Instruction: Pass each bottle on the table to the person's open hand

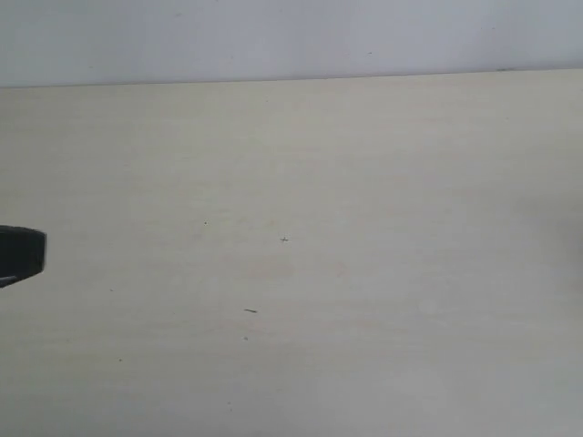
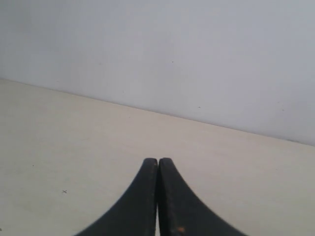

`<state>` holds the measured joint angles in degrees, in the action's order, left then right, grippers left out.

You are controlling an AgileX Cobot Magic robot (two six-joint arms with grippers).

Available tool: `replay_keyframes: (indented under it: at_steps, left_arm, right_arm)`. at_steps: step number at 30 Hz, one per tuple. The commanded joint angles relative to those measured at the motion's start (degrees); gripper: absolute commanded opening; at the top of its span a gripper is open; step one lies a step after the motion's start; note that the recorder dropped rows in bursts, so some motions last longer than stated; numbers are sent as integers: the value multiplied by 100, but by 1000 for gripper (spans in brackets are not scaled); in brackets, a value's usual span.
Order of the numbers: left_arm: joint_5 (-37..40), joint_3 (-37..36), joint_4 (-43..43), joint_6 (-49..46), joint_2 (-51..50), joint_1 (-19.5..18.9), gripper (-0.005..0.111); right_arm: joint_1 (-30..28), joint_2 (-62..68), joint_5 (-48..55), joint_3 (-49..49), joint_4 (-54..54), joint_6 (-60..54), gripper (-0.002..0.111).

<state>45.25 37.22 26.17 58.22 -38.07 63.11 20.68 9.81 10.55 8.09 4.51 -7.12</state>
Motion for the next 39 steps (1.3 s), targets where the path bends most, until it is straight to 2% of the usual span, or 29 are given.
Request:
replay_keyframes:
  at_steps: [1, 2, 7, 10, 15, 23, 29, 35, 39]
  left_arm:
    - [-732, -933, -699, 265, 1051, -1146, 1]
    - [-1149, -1279, -723, 311, 1351, -1489, 1]
    - [-2731, -2455, -529, 331, 2284, -2737, 1]
    - [-3390, -2972, -217, 331, 2617, -3378, 1]
    - [-3880, -3390, 249, 309, 3025, -4264, 1]
    - [-3754, -3722, 671, -3, 3807, -5295, 1]
    - [-3654, -3722, 843, -3, 3807, -5618, 1]
    - [-3665, -3722, 939, 50, 3807, -5618, 1]
    - [-3996, -3722, 891, -154, 3807, -5618, 1]
  right_arm:
    - [3, -42, -33, -29, 8, -31, 1]
    - [3, -42, -33, -29, 8, -31, 1]
    - [3, -42, -33, -29, 8, -31, 1]
    - [3, -42, -33, -29, 8, -31, 1]
    - [3, -42, -33, -29, 6, -41, 1]
    - [3, -42, -33, -29, 6, -30, 1]
    - [3, -42, -32, -29, 6, -40, 1]
    - [3, -42, -32, -29, 6, -40, 1]
    - [3, -42, -32, -29, 6, -40, 1]
